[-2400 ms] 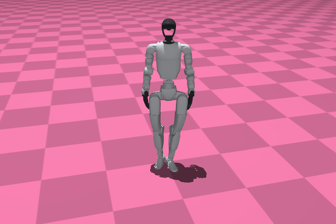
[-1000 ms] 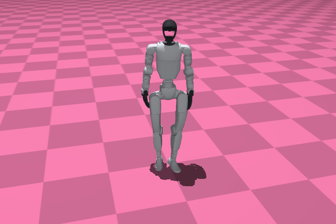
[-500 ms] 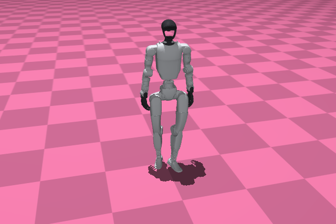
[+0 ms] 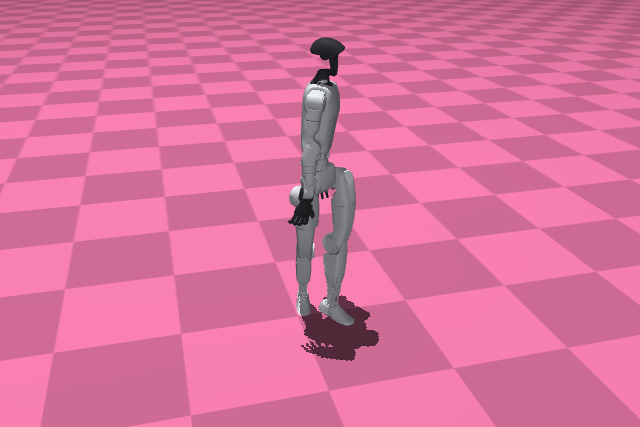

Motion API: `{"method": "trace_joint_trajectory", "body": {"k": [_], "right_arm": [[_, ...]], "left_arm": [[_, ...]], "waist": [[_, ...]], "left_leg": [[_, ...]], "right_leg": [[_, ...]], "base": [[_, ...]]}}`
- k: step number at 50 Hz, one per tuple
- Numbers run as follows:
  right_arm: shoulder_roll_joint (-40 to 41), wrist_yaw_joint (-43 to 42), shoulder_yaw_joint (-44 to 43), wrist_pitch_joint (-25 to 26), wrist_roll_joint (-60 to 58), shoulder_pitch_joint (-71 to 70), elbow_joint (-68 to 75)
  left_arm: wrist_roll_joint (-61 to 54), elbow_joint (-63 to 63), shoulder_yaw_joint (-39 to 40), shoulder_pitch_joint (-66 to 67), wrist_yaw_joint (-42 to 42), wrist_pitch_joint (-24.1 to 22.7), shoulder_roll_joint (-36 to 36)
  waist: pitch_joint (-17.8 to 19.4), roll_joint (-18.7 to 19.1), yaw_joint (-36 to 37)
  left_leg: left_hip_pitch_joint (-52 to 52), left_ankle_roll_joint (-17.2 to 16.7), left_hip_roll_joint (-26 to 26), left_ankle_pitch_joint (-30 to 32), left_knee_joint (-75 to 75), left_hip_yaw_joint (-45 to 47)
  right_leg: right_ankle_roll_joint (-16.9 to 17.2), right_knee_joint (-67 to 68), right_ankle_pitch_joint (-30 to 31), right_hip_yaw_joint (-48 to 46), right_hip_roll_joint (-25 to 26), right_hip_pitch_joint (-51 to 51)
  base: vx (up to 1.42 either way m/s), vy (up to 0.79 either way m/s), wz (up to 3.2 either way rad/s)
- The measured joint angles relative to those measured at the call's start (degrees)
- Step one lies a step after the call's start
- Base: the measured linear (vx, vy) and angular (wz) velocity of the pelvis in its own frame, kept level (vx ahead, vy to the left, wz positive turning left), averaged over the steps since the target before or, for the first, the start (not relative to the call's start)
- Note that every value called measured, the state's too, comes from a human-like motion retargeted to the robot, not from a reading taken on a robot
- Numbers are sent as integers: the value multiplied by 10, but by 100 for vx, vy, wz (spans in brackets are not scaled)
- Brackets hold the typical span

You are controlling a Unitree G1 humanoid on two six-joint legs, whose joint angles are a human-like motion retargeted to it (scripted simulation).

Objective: In place motions

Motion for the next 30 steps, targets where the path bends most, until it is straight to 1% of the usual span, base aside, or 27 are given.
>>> {"method": "trace_joint_trajectory", "body": {"k": [4,9,15,19,22,25,30], "right_arm": [[-3,-10,7,-1,-7,-9,-9],[5,-13,8,-8,-2,-16,-22],[21,-4,-3,-16,37,-7,-19],[20,7,2,-13,43,5,-7],[13,6,11,-12,33,12,0],[5,-3,18,-9,25,18,4],[-8,-11,8,-5,36,22,8]], "left_arm": [[0,5,3,12,3,-1,-6],[2,13,6,18,5,-3,-13],[2,20,-2,11,8,-3,-14],[-1,22,-6,7,9,-4,-14],[-1,23,-11,8,10,-4,-13],[5,25,-16,11,13,-3,-9],[23,34,-36,20,12,3,4]], "waist": [[-9,-5,9],[-16,-8,0],[-29,-6,-28],[-46,-3,-65],[-60,2,-97],[-72,16,-96],[-90,29,-132]], "left_leg": [[-5,-2,-2,1,0,-5],[-8,-1,-1,1,-1,-4],[-2,4,9,-4,-6,12],[5,6,23,-11,-11,34],[9,7,36,-16,-14,62],[5,23,53,-22,-16,131],[15,27,80,-34,-27,204]], "right_leg": [[5,-4,-1,-12,2,1],[4,-8,2,-10,3,-2],[-3,-9,10,17,7,-11],[-8,-8,18,47,10,-20],[-14,-6,26,80,13,-30],[-28,-3,37,157,26,-46],[-45,-6,60,244,43,-71]], "base": [[3,3,38],[1,0,-4],[6,-3,-45],[12,-5,-77],[15,-9,-120],[15,-15,-226],[13,-22,-181]]}}
